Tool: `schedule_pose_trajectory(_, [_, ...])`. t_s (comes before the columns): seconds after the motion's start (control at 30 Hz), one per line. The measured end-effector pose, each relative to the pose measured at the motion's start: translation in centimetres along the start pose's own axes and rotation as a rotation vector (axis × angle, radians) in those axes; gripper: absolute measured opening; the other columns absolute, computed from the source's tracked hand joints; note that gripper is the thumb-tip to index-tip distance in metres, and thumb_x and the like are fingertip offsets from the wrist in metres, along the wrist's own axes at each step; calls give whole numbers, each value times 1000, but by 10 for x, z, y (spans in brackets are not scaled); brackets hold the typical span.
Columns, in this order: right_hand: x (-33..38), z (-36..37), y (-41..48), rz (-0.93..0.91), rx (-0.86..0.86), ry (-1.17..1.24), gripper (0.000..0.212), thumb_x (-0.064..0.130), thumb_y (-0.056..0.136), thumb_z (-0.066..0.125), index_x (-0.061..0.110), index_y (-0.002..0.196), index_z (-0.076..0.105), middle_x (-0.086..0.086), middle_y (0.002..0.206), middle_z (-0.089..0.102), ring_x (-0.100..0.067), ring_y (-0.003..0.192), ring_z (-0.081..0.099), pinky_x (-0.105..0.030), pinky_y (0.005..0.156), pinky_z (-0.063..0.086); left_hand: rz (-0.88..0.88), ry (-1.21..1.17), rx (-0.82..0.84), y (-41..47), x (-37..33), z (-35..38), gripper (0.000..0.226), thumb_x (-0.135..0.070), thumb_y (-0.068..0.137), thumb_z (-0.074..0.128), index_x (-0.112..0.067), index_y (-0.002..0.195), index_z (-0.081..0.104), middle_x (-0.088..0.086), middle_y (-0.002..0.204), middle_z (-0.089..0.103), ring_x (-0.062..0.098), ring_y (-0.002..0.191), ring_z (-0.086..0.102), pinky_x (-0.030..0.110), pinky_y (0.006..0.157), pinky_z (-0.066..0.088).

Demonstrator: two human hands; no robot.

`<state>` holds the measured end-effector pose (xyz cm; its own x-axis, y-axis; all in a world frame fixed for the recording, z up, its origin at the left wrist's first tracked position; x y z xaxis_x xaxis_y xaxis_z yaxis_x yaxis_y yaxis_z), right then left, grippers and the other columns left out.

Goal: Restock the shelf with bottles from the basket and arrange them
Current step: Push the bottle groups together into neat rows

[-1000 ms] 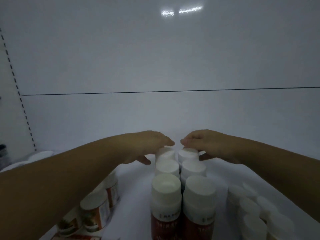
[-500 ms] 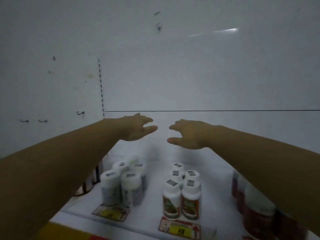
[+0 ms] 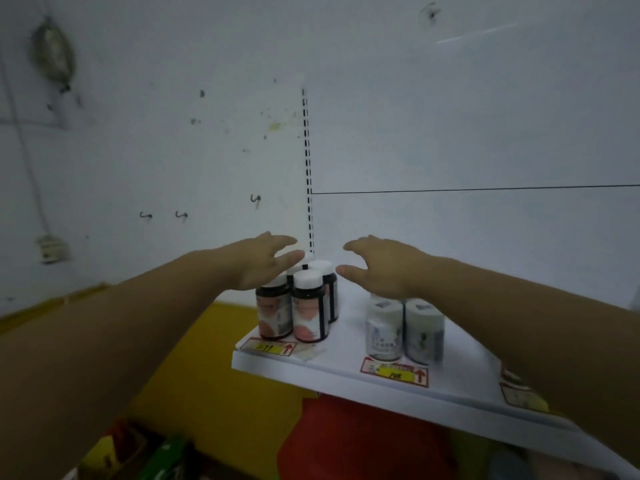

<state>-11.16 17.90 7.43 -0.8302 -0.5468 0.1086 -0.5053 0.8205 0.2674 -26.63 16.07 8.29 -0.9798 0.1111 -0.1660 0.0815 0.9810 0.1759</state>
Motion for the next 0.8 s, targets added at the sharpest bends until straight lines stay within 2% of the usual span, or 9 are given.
schedule_pose_trajectory(0.1, [22,16,12,53,-108,289,61,52,96,30,19,146,25,-5,154,29,-24,139,31,-36,110,26,24,-124,-87,4,19,5,61,-53,95,26,-26,149,19,-1,159,15,16,147,9,38,119,11])
schedule_pose_trajectory(0.17, [32,29,21,102,-176,509,59,52,96,28,19,145,28,-6,155,27,-24,139,30,-37,109,27,63,-54,-127,9,27,15,62,-54,95,26,-27,150,15,-1,160,8,14,148,1,40,120,7])
schedule_pose_trajectory(0.23, [34,42,33,173,-222,646,59,53,96,25,19,145,26,-8,159,16,-24,145,18,-39,113,21,86,-37,-144,18,35,27,62,-54,95,25,-28,150,13,-1,161,4,14,148,-4,43,121,4])
schedule_pose_trajectory(0.33, [25,54,50,268,-322,748,63,54,96,23,21,149,18,-6,161,2,-23,148,7,-42,117,12,94,-154,-188,37,54,36,59,-53,95,27,-31,149,16,-3,161,4,13,147,-5,44,120,2])
schedule_pose_trajectory(0.5, [2,84,67,375,-471,1033,59,53,96,21,29,149,14,4,161,-2,-18,148,5,-41,120,9,-64,-918,-256,66,105,57,56,-55,95,26,-34,147,22,-12,156,19,10,144,17,34,116,14])
schedule_pose_trajectory(0.6, [-12,117,71,440,-576,1308,63,64,89,27,36,146,23,7,159,18,-16,145,21,-45,119,18,-200,-1239,-183,79,128,101,66,-66,88,32,-33,146,27,-6,157,24,16,143,23,48,118,19])
schedule_pose_trajectory(0.7, [-24,155,85,481,-594,1541,85,84,71,38,36,142,35,14,148,39,-13,137,37,-45,115,27,-238,-1348,-82,83,134,134,96,-84,65,41,-33,145,29,-3,155,29,22,141,30,54,115,22])
schedule_pose_trajectory(0.73, [-27,163,90,493,-582,1580,79,79,77,37,33,142,37,12,145,43,-14,135,39,-45,114,28,-225,-1405,-46,82,131,139,98,-85,61,44,-33,143,34,-1,152,35,24,138,36,55,113,25])
schedule_pose_trajectory(0.8, [-27,176,94,516,-500,1656,58,63,91,30,28,132,50,-1,137,55,-24,129,48,-49,111,34,-198,-1504,33,79,119,145,76,-78,72,39,-33,133,50,2,140,53,25,126,52,54,107,35])
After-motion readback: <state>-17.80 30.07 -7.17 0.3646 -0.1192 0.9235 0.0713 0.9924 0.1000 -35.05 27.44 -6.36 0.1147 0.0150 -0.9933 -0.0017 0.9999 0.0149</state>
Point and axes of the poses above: each hand's wrist, its own y-axis towards the middle knuckle, its own z-axis out of the palm, x = y × z, the point moved 10 cm from there along y, towards the middle knuckle
